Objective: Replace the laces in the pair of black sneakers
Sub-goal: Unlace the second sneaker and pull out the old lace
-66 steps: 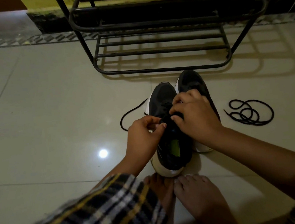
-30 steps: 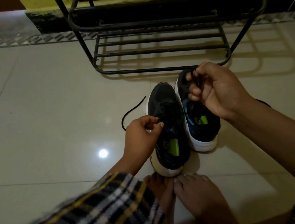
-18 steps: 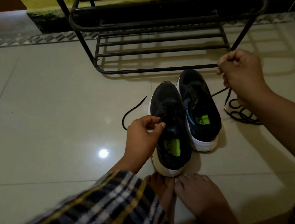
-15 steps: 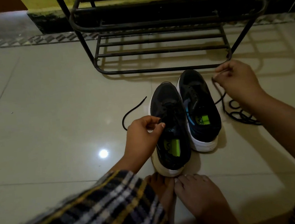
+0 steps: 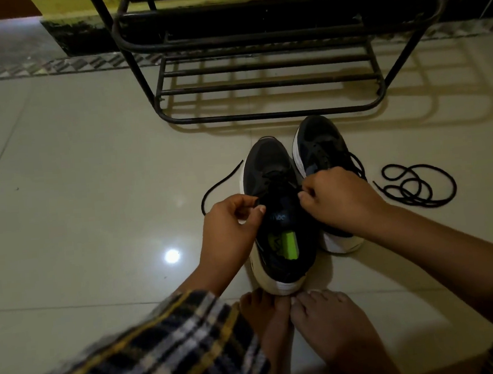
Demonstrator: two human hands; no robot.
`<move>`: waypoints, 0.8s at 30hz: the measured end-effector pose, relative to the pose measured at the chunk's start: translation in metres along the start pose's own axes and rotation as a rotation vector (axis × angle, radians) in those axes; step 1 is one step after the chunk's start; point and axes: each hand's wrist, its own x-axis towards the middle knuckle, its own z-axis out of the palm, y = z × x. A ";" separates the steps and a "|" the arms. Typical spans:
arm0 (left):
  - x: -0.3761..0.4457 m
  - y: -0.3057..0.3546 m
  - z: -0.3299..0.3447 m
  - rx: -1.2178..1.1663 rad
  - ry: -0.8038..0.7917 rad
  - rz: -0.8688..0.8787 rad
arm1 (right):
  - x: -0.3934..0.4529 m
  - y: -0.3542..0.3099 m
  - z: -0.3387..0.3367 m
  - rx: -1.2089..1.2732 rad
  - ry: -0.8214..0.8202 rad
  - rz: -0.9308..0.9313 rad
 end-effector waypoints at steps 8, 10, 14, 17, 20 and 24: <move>0.001 0.008 -0.004 0.284 0.017 0.151 | 0.000 0.000 -0.001 0.113 0.023 -0.101; 0.005 0.014 -0.001 0.366 0.004 0.255 | -0.001 -0.003 0.000 0.096 0.044 -0.131; 0.013 0.023 0.006 0.503 0.010 0.436 | -0.003 -0.007 0.002 0.148 0.076 -0.197; 0.018 0.022 0.008 0.590 0.026 0.467 | -0.005 -0.006 0.003 0.207 0.091 -0.223; 0.019 0.017 0.009 0.602 0.012 0.487 | -0.005 -0.005 0.002 0.225 0.087 -0.242; 0.019 0.016 0.008 0.498 0.029 0.474 | -0.007 -0.006 -0.001 0.227 0.055 -0.212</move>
